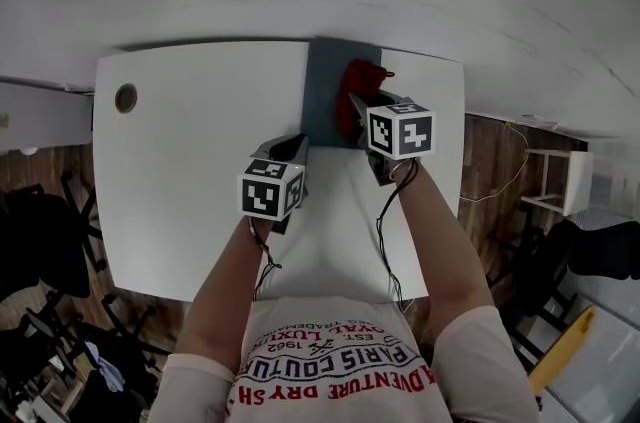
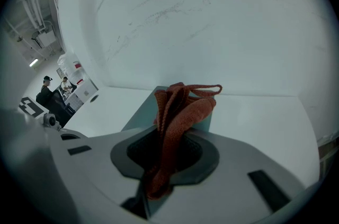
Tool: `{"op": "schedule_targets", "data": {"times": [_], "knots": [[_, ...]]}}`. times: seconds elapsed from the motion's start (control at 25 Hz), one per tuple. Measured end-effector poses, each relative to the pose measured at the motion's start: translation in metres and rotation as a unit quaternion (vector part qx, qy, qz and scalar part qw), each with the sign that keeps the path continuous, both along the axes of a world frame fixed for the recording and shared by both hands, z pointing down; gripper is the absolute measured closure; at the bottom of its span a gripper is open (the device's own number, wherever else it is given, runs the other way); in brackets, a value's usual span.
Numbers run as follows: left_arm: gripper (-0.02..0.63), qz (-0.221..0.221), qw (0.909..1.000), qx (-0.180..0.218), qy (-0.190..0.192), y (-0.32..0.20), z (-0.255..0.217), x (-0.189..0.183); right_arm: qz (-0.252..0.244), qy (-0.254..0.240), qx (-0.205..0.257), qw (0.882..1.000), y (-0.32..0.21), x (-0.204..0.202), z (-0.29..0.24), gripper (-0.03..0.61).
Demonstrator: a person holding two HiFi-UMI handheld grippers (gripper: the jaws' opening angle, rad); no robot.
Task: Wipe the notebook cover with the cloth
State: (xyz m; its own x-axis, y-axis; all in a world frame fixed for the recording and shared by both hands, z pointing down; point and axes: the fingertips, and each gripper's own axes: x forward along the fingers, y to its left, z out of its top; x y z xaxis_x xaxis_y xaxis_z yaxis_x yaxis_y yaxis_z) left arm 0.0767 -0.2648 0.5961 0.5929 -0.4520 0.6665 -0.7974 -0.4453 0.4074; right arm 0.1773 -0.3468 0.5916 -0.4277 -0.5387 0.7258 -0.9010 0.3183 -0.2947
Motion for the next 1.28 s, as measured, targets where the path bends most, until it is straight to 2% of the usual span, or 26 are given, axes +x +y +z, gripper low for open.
{"op": "schedule_targets", "data": {"times": [0.36,0.68,0.76,0.96,1.28], "knots": [[0.604,0.001,1.0000,-0.006,0.006,0.000,0.001,0.001,0.017,0.008,-0.004,1.000,0.006,0.037,0.002,0.499],[0.604,0.001,0.9999,-0.009,0.008,-0.001,0.000,0.001,0.048,0.077,-0.027,0.995,0.018,0.074,-0.001,0.505],[0.604,0.001,0.9998,-0.014,0.012,-0.001,0.000,0.000,0.049,0.079,-0.028,0.995,0.022,0.075,-0.005,0.506],[0.604,0.002,0.9995,-0.024,0.020,-0.001,0.002,0.002,0.015,0.047,-0.007,0.999,0.029,0.044,-0.029,0.506],[0.604,0.003,0.9993,-0.029,0.026,0.000,0.001,0.002,-0.060,0.001,0.005,0.998,0.048,-0.047,-0.052,0.505]]}}
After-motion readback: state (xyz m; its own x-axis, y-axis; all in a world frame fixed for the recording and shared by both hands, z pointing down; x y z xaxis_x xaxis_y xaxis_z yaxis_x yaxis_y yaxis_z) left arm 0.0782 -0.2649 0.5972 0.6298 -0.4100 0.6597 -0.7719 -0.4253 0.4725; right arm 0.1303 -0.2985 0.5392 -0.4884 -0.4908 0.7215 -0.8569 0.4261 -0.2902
